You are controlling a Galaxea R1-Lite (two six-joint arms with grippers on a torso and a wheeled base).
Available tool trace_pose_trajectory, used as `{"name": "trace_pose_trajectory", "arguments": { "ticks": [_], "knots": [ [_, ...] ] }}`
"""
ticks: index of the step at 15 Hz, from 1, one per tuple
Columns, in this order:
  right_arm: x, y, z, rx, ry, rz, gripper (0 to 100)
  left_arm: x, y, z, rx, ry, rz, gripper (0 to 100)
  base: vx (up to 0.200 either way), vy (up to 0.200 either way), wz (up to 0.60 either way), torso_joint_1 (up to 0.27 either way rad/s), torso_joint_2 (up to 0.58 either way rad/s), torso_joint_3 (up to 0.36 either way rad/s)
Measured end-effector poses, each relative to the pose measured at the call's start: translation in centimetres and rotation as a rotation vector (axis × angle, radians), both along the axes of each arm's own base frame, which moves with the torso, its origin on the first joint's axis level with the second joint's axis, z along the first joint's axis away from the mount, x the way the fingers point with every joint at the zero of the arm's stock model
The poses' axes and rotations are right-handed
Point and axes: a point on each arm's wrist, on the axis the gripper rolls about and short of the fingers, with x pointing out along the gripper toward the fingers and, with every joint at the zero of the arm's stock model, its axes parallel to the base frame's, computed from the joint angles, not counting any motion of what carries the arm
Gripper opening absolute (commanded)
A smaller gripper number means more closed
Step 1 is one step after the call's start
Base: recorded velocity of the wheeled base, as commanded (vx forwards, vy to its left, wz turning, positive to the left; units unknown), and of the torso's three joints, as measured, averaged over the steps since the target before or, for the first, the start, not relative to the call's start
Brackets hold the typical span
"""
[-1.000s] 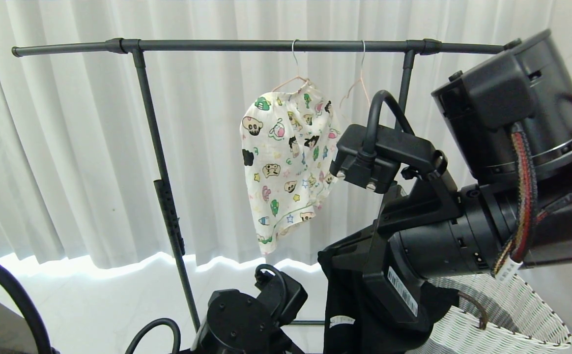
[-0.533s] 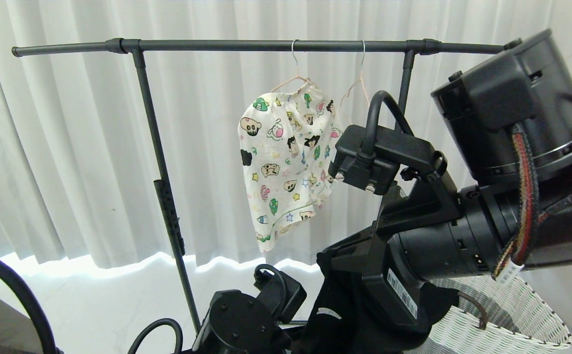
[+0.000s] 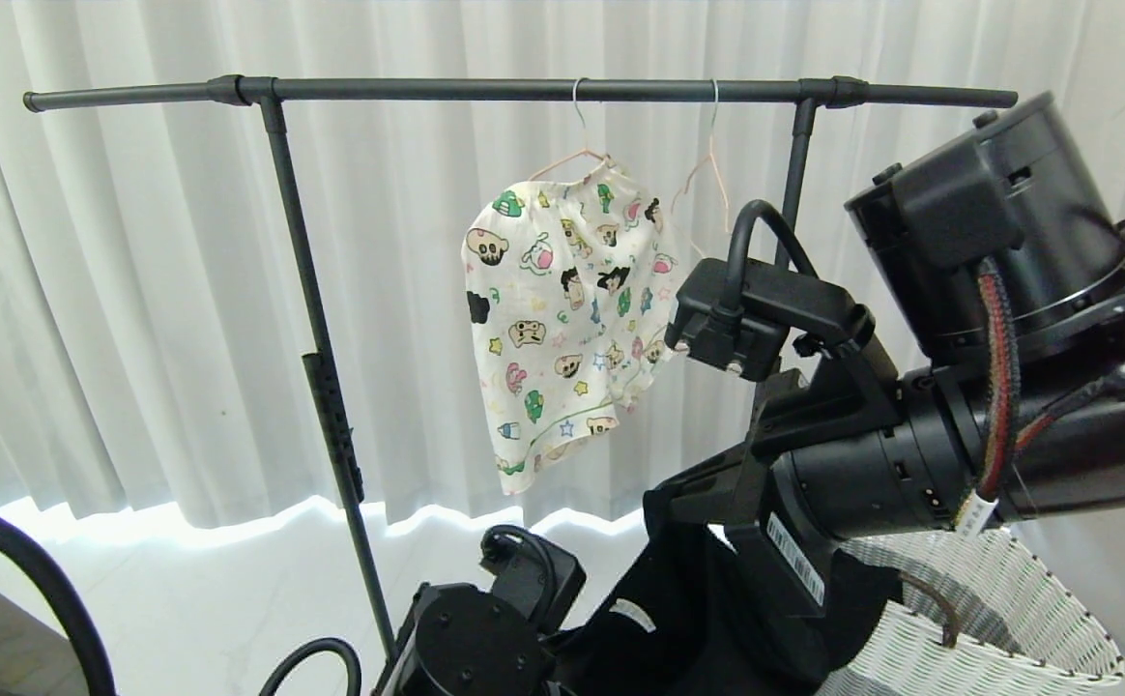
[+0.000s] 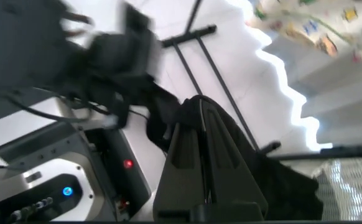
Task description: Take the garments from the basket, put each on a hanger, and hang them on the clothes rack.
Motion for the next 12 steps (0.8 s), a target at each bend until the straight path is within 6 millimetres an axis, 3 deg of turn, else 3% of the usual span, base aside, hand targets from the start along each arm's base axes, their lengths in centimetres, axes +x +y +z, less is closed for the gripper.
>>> {"name": "trace_pose_trajectory", "arguments": {
  "ticks": [3, 6, 7, 9, 12],
  "knots": [
    [1.1, -0.6, -0.7, -0.008, 0.011, -0.049, 0, 0.5, 1.2, 0.7, -0.001, -0.008, 0.047, 0, 0.0, 0.0, 0.0, 0.0, 0.0, 0.0],
    [2.2, 0.9, -0.2, 0.156, 0.001, -0.113, 0, 0.5, 3.7, 2.5, 0.078, 0.058, 0.098, 0, 0.0, 0.0, 0.0, 0.0, 0.0, 0.0],
    [2.7, 1.5, -0.2, 0.201, -0.01, -0.137, 0, 0.5, 4.8, 4.0, 0.105, 0.093, 0.115, 0, 0.0, 0.0, 0.0, 0.0, 0.0, 0.0],
    [3.3, 2.4, -0.2, 0.25, -0.032, -0.194, 0, 1.1, 6.1, 9.0, 0.074, 0.095, 0.153, 0, 0.0, 0.0, 0.0, 0.0, 0.0, 0.0],
    [3.6, 1.8, 0.2, 0.287, -0.04, -0.319, 0, 1.2, 7.6, 16.7, 0.022, 0.021, 0.165, 0, 0.0, 0.0, 0.0, 0.0, 0.0, 0.0]
  ]
}}
